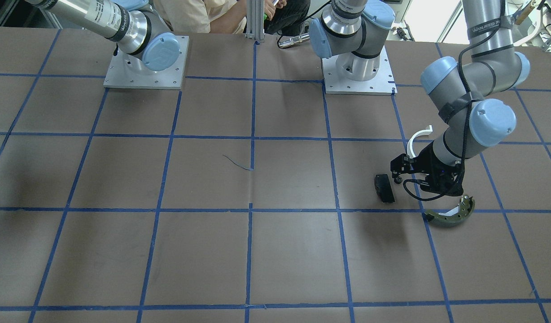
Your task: Place bearing gear from tray to pile
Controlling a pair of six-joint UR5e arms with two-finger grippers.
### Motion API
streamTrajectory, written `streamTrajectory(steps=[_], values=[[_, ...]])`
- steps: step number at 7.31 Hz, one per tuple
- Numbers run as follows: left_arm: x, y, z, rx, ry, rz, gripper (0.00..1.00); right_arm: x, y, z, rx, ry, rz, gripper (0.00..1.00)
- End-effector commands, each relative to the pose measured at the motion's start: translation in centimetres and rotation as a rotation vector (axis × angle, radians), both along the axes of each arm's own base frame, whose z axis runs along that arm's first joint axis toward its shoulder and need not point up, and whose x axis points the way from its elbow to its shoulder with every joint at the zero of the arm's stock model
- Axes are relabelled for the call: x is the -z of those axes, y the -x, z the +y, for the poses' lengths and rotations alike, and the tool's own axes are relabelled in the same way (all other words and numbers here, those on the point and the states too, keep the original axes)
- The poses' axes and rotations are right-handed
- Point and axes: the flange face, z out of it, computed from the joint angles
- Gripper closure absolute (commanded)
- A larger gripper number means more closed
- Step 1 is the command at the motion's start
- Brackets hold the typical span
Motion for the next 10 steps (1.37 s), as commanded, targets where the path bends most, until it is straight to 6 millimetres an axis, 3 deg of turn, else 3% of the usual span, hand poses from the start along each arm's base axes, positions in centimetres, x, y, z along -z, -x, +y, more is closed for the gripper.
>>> streamTrajectory(steps=[1,2,3,4,5,6,8,10], values=[[-10.9,4.7,-2.7,-0.06,-0.08,-0.001,0.0,-0.4,0.0,0.0,0.0,0.0,0.007,0.97],[-15.9,8.2,-3.2,-0.09,-0.077,-0.004,0.0,-0.7,0.2,0.3,0.001,-0.026,0.028,1.0],[-19.5,13.4,-2.8,-0.159,-0.027,0.045,0.0,-1.9,0.0,0.2,0.003,-0.043,0.056,1.0],[-21.8,17.9,-1.5,-0.134,0.024,0.031,0.0,-3.7,-0.7,0.1,0.016,-0.041,0.058,1.0],[-24.0,19.6,0.4,-0.106,0.065,0.034,0.0,-6.0,-2.9,-0.1,0.054,-0.062,0.015,1.0],[-25.5,19.5,1.6,-0.104,0.122,0.032,0.0,-8.0,-6.7,-1.1,0.07,-0.101,-0.023,1.0],[-25.8,18.8,2.5,-0.14,0.156,-0.027,0.0,-12.0,-15.6,-4.2,0.079,-0.126,-0.031,1.0],[-26.2,18.8,1.9,-0.165,0.171,-0.031,0.0,-14.4,-24.9,-6.2,0.135,-0.124,-0.066,1.0]])
